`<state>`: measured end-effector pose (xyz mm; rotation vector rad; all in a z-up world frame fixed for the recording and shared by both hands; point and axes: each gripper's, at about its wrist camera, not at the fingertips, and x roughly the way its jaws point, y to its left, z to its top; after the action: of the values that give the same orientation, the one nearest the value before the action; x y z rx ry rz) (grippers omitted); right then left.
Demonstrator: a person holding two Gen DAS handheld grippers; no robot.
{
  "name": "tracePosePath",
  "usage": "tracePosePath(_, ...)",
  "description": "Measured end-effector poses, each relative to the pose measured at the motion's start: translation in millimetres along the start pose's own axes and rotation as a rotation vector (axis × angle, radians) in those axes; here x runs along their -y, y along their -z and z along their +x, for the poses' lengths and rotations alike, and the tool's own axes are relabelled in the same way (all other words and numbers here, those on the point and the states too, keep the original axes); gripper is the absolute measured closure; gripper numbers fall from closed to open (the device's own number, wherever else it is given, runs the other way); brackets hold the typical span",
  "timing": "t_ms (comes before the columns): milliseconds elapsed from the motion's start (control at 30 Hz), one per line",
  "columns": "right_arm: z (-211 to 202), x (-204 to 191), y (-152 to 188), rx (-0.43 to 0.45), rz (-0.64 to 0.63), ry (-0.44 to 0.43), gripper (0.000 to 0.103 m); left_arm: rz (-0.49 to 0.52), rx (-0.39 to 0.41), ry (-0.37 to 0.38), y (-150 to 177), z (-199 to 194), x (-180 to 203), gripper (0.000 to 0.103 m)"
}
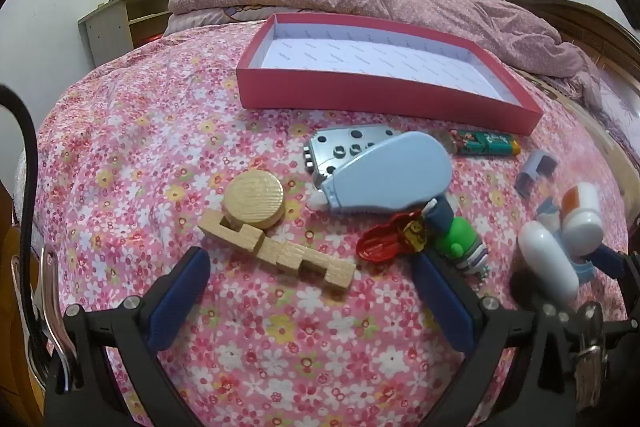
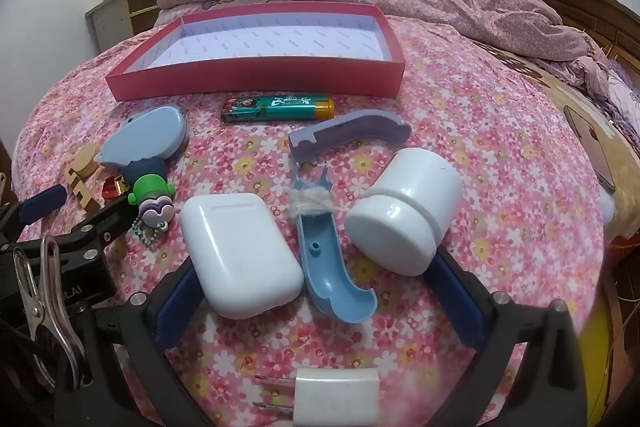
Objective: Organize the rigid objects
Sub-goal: 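Move the left gripper over the wooden puzzle piece while the right approaches the earbud case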
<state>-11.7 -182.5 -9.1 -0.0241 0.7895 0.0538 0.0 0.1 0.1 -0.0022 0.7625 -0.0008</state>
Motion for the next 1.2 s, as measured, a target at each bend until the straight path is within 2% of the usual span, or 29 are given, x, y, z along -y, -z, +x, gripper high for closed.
tracePosePath(333, 0.5, 0.3, -0.3, 0.000, -0.001, 0.000, 0.000, 0.006, 0.001, -0.004, 1.6, -2.4, 3.9, 0.000)
tracePosePath(600, -0.1, 0.6, -0.7, -0.011, -0.005, -0.006, 0.000, 0.028, -0.030, 0.041, -4.2, -3.0, -5.4, 0.001)
tracePosePath(733, 0.1, 0.2, 1.1, -0.032, -0.032, -0.031, 0.000, 0.037, -0.037, 0.092, -2.7, -15.2, -27.3, 0.004)
tracePosePath(967, -14.4, 3.3, 4.8, -0.037, -0.051, -0.090, 0.005, 0.026, 0.006, 0.058, -0.7, -33.3, -53.8, 0.004)
tracePosePath(1100, -21.3, 4.6, 5.6, -0.033, -0.060, -0.121, 0.006, 0.057, 0.014, 0.044, 3.4, -38.2, -57.6, 0.004)
tracePosePath(1200, -25.7, 5.1, 6.1, -0.027, -0.072, -0.143, 0.006, 0.074, 0.015, 0.061, 4.6, -40.2, -56.7, 0.004)
